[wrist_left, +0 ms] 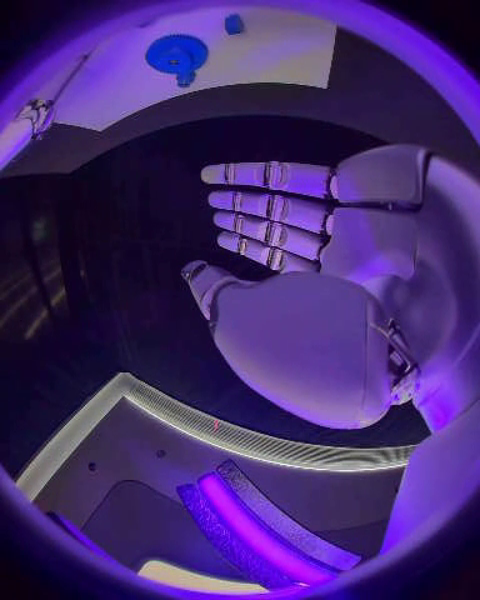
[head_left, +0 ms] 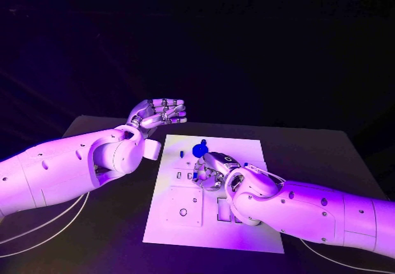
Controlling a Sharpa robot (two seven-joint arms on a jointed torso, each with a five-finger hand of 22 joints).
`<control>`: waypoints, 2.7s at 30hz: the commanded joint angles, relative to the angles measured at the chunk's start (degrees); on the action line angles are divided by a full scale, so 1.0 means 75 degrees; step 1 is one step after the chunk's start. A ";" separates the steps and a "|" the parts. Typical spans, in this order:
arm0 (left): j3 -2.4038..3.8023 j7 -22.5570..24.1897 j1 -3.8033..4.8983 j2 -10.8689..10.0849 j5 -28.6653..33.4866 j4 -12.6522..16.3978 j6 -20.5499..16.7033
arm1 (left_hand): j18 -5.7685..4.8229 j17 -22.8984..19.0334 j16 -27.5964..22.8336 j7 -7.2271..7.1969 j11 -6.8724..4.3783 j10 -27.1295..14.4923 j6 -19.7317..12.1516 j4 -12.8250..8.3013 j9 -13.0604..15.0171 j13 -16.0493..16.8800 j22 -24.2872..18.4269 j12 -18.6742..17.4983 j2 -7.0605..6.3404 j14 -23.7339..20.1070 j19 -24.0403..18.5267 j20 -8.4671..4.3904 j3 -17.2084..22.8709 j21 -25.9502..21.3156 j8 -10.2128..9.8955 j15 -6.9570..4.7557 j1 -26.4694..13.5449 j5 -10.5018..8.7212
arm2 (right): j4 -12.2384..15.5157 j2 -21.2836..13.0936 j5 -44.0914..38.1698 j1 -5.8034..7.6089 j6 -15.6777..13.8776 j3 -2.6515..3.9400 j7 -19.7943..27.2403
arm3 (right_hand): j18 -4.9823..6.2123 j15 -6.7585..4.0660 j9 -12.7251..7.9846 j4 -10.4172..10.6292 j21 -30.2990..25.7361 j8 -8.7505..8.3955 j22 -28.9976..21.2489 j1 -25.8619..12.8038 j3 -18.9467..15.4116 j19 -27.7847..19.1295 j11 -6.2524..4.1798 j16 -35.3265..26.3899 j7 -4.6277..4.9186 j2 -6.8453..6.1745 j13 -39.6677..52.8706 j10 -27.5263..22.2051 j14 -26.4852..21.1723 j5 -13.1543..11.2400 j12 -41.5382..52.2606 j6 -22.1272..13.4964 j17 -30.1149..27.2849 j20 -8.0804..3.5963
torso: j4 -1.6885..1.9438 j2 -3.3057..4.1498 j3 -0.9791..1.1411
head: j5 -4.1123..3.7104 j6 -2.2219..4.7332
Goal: Assemble the parts on the task board
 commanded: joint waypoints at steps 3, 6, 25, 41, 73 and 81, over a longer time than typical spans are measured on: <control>0.0005 0.0028 0.0004 0.0005 -0.0019 0.0015 0.0137 | 0.0039 0.0013 -0.0025 0.0311 -0.0003 -0.0030 -0.0029 -0.0058 0.0010 -0.0005 -0.0012 0.0001 0.0041 -0.0015 -0.0014 0.0016 0.0023 -0.0015 -0.0017 -0.0008 0.0013 -0.0016 | -0.0016 0.0023 -0.0101 -0.0009 0.0043 -0.0004 0.0025 | -0.0110 0.0089 -0.0061 -0.0047 0.0034 -0.0081 0.2012 -0.0039 -0.0002 0.0799 0.0094 -0.0028 0.0022 -0.0068 0.1238 0.0108 0.0739 -0.0077 -0.0051 -0.0145 0.1754 0.0015 | -0.0002 0.0000 0.0005 | -0.0005 0.0011; 0.0005 0.0020 0.0004 0.0005 -0.0020 0.0011 0.0141 | 0.0039 0.0013 -0.0025 0.0311 -0.0003 -0.0030 -0.0029 -0.0058 0.0010 -0.0005 -0.0012 0.0001 0.0041 -0.0015 -0.0014 0.0016 0.0023 -0.0015 -0.0017 -0.0008 0.0013 -0.0016 | -0.0023 0.0033 -0.0101 -0.0009 0.0032 -0.0005 0.0052 | -0.0110 0.0118 -0.0092 -0.0058 0.0034 -0.0130 0.2012 -0.0063 -0.0009 0.0799 0.0128 -0.0029 0.0058 -0.0123 0.1211 0.0076 0.0738 -0.0123 -0.0088 -0.0215 0.1750 0.0039 | -0.0004 0.0000 0.0005 | -0.0003 0.0015; 0.0005 -0.0030 0.0004 -0.0005 -0.0021 0.0003 0.0173 | 0.0039 0.0016 -0.0026 0.0314 -0.0001 -0.0036 -0.0034 -0.0063 0.0011 -0.0007 -0.0013 -0.0002 0.0042 -0.0017 -0.0014 0.0016 0.0030 -0.0015 -0.0019 -0.0007 0.0007 -0.0017 | -0.0027 0.0046 -0.0104 -0.0009 -0.0003 -0.0009 0.0137 | -0.0104 0.0217 -0.0247 0.0096 0.0014 -0.0337 0.1996 -0.0287 -0.0642 0.0786 0.0227 -0.0044 0.0150 -0.0502 0.0880 -0.0258 0.0728 -0.0422 -0.0500 -0.0487 0.1713 0.0147 | -0.0001 0.0007 0.0003 | -0.0017 0.0044; -0.0004 -0.1079 0.0002 0.0002 -0.0970 -0.0200 0.0090 | 0.0048 0.0680 0.1137 0.0250 -0.0192 0.0520 0.0096 0.0251 0.0122 0.0158 0.0227 0.0416 -0.0044 0.1127 0.0921 -0.0328 -0.0254 0.0610 0.0166 -0.0348 -0.0599 -0.0035 | 0.0493 -0.0562 0.0617 0.0145 -0.1694 0.0068 0.1467 | -0.0035 0.0457 -0.0764 0.1220 -0.0240 -0.0975 0.1822 0.0946 -0.3234 0.0635 0.0515 -0.0049 0.0474 -0.0284 0.0270 -0.0848 0.0724 -0.0532 -0.1120 -0.1372 0.1710 0.0351 | -0.0021 -0.0054 0.0034 | 0.0011 0.0109; 0.0019 -0.7297 0.0242 0.1169 -0.7816 -0.0894 0.4431 | -0.0563 0.9131 1.0230 -0.0922 -0.1431 0.1658 -0.0259 0.0674 0.2693 0.6226 0.7411 0.8514 0.0724 0.4918 0.3230 -0.1607 -0.1661 0.8517 0.4807 -0.1629 -0.3098 -0.0070 | 0.0876 -0.3037 0.4645 0.1283 -0.0870 0.0154 0.3008 | 0.0046 0.0400 -0.0812 0.1183 -0.0547 -0.0828 0.1623 0.1287 -0.2882 0.0461 0.0439 -0.0111 0.0388 0.0008 0.0147 -0.0965 0.0683 0.0282 -0.1152 -0.1000 0.1561 0.0322 | -0.0069 -0.0256 0.0143 | 0.0179 0.0025; -0.0023 -0.7390 0.0260 0.1497 -0.7625 -0.1094 0.4590 | -0.0607 0.9468 1.0381 -0.0919 -0.1430 0.1690 -0.0301 0.0667 0.2727 0.6316 0.7657 0.8577 0.0785 0.5049 0.3341 -0.1604 -0.1719 0.8656 0.4818 -0.1629 -0.3113 -0.0053 | 0.0778 -0.3006 0.4643 0.1287 -0.0822 0.0149 0.2955 | 0.0069 0.0399 -0.0816 0.1185 -0.0631 -0.0832 0.1568 0.1272 -0.2888 0.0412 0.0439 -0.0139 0.0389 0.0004 0.0114 -0.0996 0.0664 0.0289 -0.1186 -0.1008 0.1488 0.0320 | -0.0070 -0.0246 0.0131 | 0.0141 -0.0008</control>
